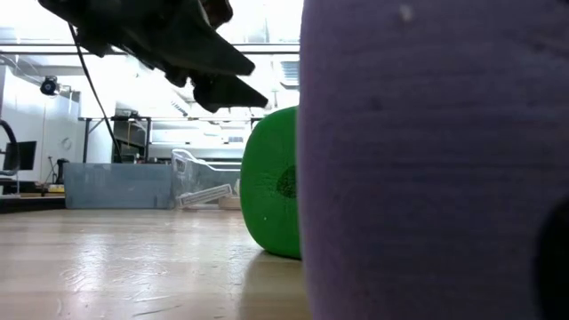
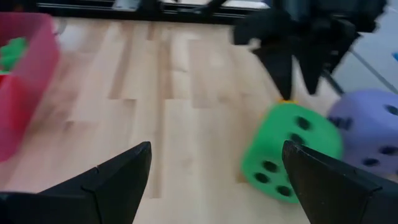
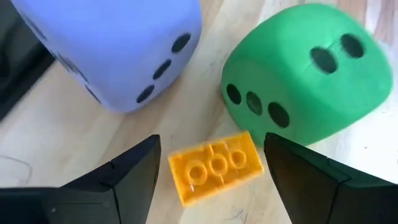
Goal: Pick & Place Toys
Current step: Put the yellow game piece into the pink bin, then put the green game die into the black bin
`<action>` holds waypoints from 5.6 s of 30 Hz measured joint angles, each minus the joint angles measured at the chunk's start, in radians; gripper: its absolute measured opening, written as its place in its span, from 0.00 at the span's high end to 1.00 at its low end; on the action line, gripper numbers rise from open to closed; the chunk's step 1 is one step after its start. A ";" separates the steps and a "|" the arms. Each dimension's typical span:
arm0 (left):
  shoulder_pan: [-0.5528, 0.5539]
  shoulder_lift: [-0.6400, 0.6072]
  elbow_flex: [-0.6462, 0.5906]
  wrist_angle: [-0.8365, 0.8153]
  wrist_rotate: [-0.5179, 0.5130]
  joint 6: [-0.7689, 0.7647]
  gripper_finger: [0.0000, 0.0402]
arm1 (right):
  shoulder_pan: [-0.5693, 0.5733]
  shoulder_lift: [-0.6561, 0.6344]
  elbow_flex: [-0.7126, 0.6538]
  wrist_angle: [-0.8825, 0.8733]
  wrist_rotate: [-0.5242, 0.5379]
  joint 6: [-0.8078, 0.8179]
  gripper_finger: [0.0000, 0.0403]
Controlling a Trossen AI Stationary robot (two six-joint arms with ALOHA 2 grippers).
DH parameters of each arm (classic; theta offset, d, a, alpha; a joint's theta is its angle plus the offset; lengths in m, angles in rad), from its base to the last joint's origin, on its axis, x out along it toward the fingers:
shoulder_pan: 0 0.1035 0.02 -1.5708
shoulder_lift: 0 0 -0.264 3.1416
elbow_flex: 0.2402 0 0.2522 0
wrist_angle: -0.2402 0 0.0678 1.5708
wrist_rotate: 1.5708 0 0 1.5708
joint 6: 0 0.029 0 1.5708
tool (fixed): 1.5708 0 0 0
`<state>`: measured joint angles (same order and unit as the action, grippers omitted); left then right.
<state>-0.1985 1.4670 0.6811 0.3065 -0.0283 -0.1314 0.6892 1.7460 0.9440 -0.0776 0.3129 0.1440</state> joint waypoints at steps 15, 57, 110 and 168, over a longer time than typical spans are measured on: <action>-0.095 0.001 0.000 -0.014 -0.082 -0.008 0.10 | 0.010 0.027 -0.001 -0.006 -0.056 0.198 0.29; -0.095 0.002 -0.064 0.174 -0.131 -0.003 0.10 | 0.065 -0.056 -0.091 -0.023 0.133 0.154 0.87; -0.093 0.002 -0.178 0.288 -0.208 0.004 0.10 | -1.302 -0.224 -0.413 0.524 -0.661 -0.163 0.27; -0.220 0.307 0.497 -0.531 -0.005 0.158 0.00 | -0.272 -0.692 -0.526 0.301 0.095 -0.039 0.26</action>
<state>-0.4186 1.7737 1.1786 -0.2243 -0.0338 0.0268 0.4168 1.0537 0.4175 0.2239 0.4080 0.1052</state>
